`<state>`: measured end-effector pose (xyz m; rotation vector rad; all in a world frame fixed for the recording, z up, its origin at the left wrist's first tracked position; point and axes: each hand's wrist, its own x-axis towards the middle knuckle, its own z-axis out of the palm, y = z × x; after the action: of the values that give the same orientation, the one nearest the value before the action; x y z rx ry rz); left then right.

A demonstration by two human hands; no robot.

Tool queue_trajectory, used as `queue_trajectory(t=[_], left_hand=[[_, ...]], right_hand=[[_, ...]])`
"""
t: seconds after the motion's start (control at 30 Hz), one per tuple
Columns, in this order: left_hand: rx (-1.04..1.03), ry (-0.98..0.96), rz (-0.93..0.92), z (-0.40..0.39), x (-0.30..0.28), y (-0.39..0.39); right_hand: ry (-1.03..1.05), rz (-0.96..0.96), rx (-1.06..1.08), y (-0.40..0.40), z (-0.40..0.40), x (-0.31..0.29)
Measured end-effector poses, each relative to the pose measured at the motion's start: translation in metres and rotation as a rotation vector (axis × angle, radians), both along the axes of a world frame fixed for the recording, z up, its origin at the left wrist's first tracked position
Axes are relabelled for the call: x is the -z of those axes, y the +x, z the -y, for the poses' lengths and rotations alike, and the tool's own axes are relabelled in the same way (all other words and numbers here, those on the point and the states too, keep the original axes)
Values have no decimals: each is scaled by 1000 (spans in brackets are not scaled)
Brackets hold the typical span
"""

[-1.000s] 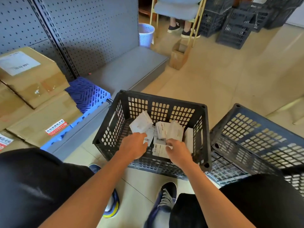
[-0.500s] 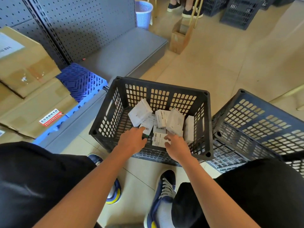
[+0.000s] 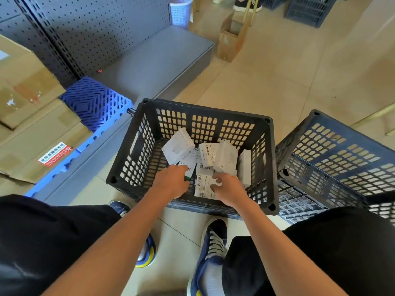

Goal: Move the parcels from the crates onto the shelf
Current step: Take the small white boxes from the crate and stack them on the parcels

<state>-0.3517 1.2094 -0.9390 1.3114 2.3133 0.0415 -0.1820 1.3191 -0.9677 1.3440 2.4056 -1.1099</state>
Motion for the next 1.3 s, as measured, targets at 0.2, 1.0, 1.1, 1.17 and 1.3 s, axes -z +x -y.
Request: queue_trajectory(t=[0.2, 1.0, 1.1, 1.17, 1.3], left_hand=[[-4, 48, 23, -29, 19, -8], [326, 82, -5, -151, 139, -27], [323, 44, -35, -150, 148, -25], [303, 41, -59, -149, 151, -24], [268, 46, -48, -147, 151, -24]], right_hand=[[-4, -33, 134, -5, -33, 21], [51, -41, 450, -53, -110, 143], [-16, -85, 463, -49, -108, 151], [-56, -121, 470, -46, -106, 155], [-33, -114, 490, -44, -108, 154]])
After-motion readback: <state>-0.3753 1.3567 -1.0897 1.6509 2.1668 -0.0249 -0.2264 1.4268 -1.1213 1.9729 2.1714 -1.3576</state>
